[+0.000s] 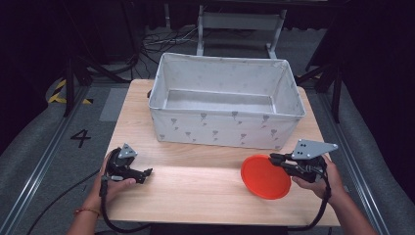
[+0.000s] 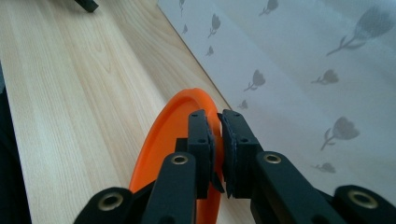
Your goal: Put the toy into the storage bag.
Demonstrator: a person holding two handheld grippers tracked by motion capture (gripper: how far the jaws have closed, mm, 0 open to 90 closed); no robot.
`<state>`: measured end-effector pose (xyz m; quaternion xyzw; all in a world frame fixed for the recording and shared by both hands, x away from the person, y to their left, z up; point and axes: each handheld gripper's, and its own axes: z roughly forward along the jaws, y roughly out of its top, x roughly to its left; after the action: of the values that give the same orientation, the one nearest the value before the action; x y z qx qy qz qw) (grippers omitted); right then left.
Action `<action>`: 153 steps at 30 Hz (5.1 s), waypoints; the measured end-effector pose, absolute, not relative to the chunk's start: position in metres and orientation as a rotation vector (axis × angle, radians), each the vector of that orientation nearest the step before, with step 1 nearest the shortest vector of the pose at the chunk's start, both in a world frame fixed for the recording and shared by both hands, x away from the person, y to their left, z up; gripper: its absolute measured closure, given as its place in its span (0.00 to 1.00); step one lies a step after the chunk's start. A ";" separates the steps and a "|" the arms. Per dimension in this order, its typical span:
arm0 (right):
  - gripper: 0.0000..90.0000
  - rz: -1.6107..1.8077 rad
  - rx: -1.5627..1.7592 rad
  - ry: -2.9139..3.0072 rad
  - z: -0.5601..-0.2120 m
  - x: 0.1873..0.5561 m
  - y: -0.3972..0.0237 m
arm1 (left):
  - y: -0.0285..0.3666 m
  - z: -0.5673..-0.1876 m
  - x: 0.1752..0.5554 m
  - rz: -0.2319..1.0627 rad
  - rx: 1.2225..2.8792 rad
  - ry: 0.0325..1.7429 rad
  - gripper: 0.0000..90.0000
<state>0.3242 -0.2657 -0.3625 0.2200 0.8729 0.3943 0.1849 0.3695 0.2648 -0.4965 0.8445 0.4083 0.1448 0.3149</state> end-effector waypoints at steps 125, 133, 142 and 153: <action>0.93 0.990 0.611 2.451 -0.259 0.525 -0.264 | 0.265 -0.497 0.368 0.380 2.217 1.099 0.00; 0.93 0.915 0.484 2.595 -0.271 0.521 -0.264 | 0.265 -0.497 0.368 0.380 2.218 1.100 0.00; 0.93 0.813 0.373 2.728 -0.286 0.516 -0.254 | 0.265 -0.497 0.368 0.380 2.218 1.100 0.00; 0.92 0.565 0.324 2.855 -0.299 0.518 -0.237 | 0.265 -0.496 0.368 0.380 2.218 1.100 0.00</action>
<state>0.5179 -0.2372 -0.2994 0.1100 0.9694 0.1918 0.1066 0.3677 0.2649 -0.4965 0.8409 0.4172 0.1442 0.3131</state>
